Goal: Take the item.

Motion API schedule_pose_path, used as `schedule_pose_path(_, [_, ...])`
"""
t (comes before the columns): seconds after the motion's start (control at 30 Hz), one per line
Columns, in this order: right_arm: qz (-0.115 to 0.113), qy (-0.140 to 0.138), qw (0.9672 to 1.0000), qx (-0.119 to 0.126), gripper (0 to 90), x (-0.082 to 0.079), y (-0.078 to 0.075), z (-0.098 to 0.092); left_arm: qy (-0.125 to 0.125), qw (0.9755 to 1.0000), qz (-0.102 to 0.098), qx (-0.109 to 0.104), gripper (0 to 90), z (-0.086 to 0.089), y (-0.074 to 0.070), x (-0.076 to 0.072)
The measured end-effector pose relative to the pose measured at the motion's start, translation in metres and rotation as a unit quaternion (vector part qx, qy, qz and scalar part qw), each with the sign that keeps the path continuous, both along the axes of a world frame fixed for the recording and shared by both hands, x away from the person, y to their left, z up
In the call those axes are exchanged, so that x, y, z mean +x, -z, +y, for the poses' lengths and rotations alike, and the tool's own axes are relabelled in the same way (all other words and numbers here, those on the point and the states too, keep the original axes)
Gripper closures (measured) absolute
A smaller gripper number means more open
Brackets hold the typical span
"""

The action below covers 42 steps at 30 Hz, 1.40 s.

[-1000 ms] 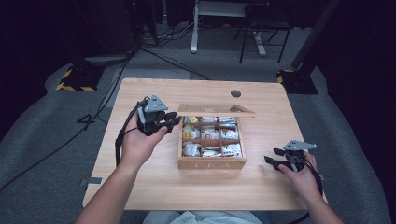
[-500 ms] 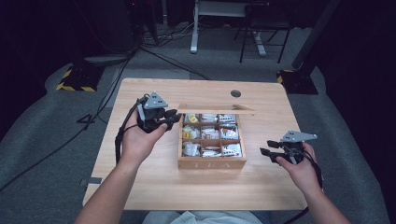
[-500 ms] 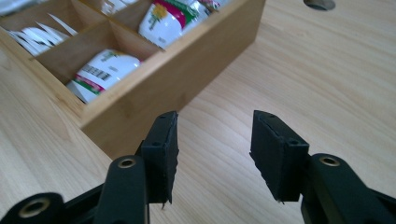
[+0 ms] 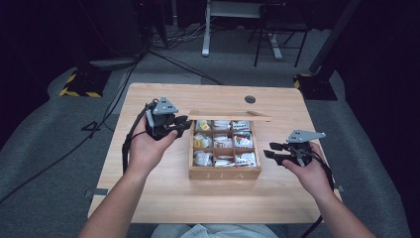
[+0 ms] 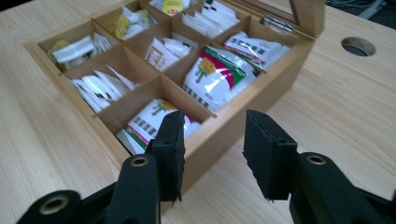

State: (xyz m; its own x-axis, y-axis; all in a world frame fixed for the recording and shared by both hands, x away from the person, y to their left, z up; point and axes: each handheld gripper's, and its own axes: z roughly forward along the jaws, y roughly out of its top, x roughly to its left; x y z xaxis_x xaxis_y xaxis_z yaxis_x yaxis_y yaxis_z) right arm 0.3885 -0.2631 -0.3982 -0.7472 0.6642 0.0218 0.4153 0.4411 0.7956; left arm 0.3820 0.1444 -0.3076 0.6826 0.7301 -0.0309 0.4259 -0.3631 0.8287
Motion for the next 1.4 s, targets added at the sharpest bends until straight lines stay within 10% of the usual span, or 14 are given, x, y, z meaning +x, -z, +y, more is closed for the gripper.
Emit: schedule_pose_path(1.4, [0.045,-0.083,0.9955,-0.003,62.7,0.023,0.016,0.111,0.001,1.0000,-0.004,0.003,74.0,0.000,0.001,-0.001])
